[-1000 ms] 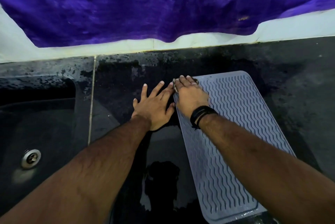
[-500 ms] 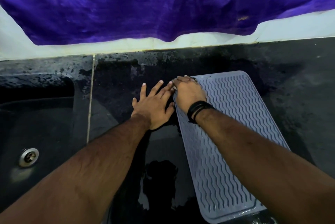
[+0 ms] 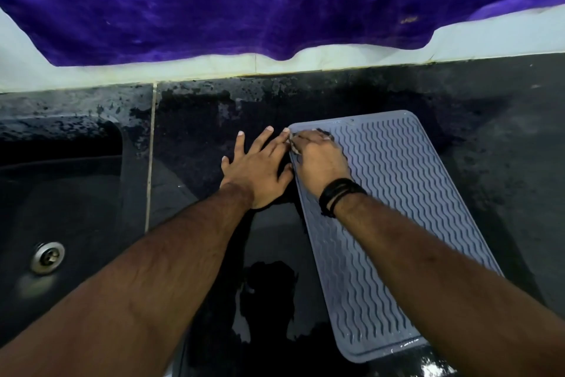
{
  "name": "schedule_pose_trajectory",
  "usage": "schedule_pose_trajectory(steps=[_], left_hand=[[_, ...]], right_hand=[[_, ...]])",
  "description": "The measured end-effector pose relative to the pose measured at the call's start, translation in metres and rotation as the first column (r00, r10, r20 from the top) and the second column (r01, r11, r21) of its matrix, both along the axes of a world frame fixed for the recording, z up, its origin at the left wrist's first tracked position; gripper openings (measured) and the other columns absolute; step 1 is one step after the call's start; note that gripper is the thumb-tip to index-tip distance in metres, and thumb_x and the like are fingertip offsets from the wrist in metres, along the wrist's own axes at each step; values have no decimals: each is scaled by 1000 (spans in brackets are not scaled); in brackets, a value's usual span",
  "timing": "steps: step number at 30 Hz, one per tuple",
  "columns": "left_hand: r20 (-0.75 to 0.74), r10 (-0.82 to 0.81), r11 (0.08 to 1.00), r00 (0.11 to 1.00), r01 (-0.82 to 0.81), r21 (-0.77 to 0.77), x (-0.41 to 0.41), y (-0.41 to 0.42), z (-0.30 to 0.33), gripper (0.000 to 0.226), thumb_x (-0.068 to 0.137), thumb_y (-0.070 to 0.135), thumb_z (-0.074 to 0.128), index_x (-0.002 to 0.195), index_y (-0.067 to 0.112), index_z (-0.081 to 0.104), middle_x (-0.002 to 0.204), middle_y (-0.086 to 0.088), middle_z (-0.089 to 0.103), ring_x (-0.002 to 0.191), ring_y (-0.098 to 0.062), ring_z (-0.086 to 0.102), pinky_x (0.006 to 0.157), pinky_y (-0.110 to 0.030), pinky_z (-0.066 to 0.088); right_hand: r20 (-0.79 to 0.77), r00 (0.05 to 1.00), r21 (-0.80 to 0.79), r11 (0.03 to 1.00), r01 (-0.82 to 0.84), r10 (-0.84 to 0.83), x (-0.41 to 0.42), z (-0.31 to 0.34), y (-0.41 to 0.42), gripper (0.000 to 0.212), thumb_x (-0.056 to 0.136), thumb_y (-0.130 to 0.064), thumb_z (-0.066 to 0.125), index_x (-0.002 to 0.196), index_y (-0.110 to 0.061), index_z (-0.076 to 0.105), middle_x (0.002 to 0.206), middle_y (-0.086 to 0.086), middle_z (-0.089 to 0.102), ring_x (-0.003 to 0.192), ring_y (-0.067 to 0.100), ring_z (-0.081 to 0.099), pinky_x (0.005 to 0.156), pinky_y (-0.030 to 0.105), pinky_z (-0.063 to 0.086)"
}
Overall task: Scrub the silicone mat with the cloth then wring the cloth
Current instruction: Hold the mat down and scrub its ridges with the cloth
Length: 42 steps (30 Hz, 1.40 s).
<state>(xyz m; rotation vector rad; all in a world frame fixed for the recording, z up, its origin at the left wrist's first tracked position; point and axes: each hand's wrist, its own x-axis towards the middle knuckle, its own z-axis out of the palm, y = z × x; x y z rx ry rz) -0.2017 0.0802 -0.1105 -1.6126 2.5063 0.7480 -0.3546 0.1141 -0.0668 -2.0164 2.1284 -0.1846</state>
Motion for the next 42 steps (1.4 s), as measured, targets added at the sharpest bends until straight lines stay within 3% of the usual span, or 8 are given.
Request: schedule_pose_trajectory(steps=[10,17,22,32,36,39,42], left_hand=[[-10,-7,1000,1000,7,-4,1,-1,0,69,104,69,34,167,54,9,179,24,-10,165,-42,-19,115,-86,17],[-29,-4,1000,1000,3,-15,1,0,0,64,104,67,35,164,57,14,179,25,-9,166,-39,-18,115,-87,15],[-33,26,1000,999,-26,-9,1,1,-1,72,103,69,36,165,59,2,179,24,-6,165,-44,-16,116,-86,16],[-31,32,999,999,-33,-12,1,1,1,70,103,69,36,165,60,4,180,23,-5,166,-44,-15,116,-86,16],[-33,30,999,999,-31,-18,1,1,-1,72,102,69,36,164,60,1,179,24,-4,166,-44,-14,116,-85,17],[-62,48,999,997,-49,-6,1,-2,-1,66,103,65,36,163,61,9,179,22,2,166,-41,-11,116,-85,16],[-81,24,996,996,-31,-84,-6,-9,3,52,109,53,34,160,47,31,174,9,28,163,-31,12,119,-82,18]], right_hand=[[13,1000,-18,1000,23,-22,1,2,-13,48,83,-14,61,131,-16,57,138,6,54,129,26,46,109,37,39],[10,999,-58,998,-39,39,-5,-7,34,44,89,-10,50,132,-18,55,140,0,52,132,22,43,109,37,38],[17,1000,-23,1000,5,-5,0,0,0,43,87,-12,55,129,-18,58,137,4,55,130,24,46,110,37,38],[71,997,-67,998,-10,14,-8,1,18,40,84,-3,54,121,-14,63,127,6,61,118,27,54,100,38,47],[35,999,-51,999,-15,17,-3,0,3,43,85,-8,53,127,-15,60,135,5,56,126,26,49,107,36,40],[53,998,-97,995,-25,30,-4,-4,22,44,84,-5,53,127,-14,61,135,5,57,128,26,48,111,35,37],[45,999,-82,996,-24,27,-6,-6,32,49,84,-5,53,132,-15,57,141,4,53,134,25,43,113,36,34]])
